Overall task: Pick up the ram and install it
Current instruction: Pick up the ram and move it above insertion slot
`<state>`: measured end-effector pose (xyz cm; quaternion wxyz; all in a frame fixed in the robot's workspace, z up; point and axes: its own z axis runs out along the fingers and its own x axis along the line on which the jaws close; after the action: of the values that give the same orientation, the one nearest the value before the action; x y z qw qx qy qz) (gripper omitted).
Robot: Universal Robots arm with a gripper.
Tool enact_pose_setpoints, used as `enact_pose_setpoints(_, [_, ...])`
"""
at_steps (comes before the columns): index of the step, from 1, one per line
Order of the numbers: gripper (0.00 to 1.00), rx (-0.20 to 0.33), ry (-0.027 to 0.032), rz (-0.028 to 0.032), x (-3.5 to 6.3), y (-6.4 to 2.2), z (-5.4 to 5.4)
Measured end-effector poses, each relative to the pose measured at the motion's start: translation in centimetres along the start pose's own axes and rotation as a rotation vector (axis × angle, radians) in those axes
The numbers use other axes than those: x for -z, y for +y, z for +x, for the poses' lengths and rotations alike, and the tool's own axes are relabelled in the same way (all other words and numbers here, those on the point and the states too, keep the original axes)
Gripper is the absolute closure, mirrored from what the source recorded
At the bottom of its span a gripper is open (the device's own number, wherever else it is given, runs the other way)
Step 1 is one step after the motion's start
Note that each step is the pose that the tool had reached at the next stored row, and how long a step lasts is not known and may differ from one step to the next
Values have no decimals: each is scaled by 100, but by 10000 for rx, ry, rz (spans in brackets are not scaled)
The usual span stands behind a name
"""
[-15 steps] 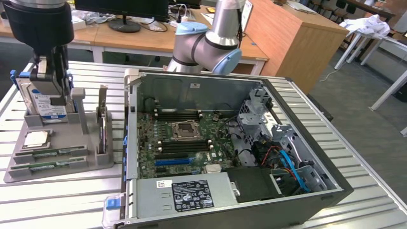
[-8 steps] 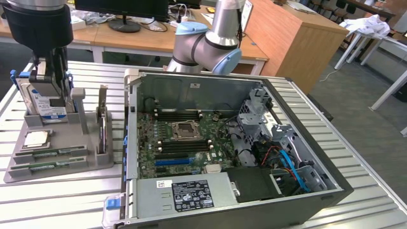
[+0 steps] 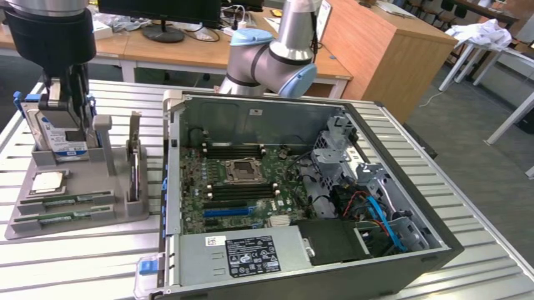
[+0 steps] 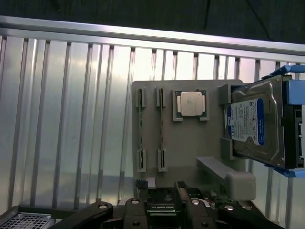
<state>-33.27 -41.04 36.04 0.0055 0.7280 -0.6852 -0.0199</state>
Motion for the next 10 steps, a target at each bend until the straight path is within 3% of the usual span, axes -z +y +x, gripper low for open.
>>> enact_pose_setpoints(10, [64, 0, 0, 0, -43, 6, 1])
